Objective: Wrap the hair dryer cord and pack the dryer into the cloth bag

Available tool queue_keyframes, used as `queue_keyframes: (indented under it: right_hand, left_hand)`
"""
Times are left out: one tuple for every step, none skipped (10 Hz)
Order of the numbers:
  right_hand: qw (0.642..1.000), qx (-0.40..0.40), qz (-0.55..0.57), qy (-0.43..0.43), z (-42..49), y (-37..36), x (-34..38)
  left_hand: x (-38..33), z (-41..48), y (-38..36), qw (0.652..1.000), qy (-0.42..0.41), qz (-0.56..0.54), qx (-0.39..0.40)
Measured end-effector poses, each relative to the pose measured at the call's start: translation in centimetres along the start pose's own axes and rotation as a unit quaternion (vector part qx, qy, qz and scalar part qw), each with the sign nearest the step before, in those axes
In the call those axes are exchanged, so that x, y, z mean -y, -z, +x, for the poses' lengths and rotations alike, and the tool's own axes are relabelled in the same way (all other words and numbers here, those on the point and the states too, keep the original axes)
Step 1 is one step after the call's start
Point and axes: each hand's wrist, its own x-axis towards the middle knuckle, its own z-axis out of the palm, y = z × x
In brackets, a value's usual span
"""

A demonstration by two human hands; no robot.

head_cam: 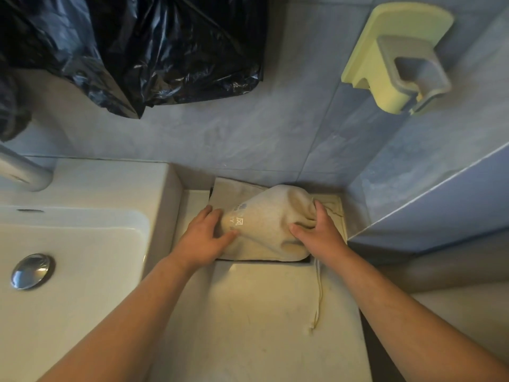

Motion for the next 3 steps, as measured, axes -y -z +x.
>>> queue_keyframes:
  right_hand:
    - [0.994, 0.005, -0.101, 0.030, -2.3, 1.3, 2.1]
    - [0.987, 0.034, -0.046, 0.152, -8.2, 4.9, 6.6]
    - [0.971, 0.011, 0.092, 0.222, -15.1, 10.5, 13.3]
  left_hand:
    - [-0.1, -0.2, 0.9, 0.998, -0.044, 0.036, 0.003]
    - [-0.5, -0.4, 1.7, 0.996, -0.065, 0.063, 0.003]
    - [-0.4, -0.1, 2.0, 0.996, -0.048, 0.078, 0.009]
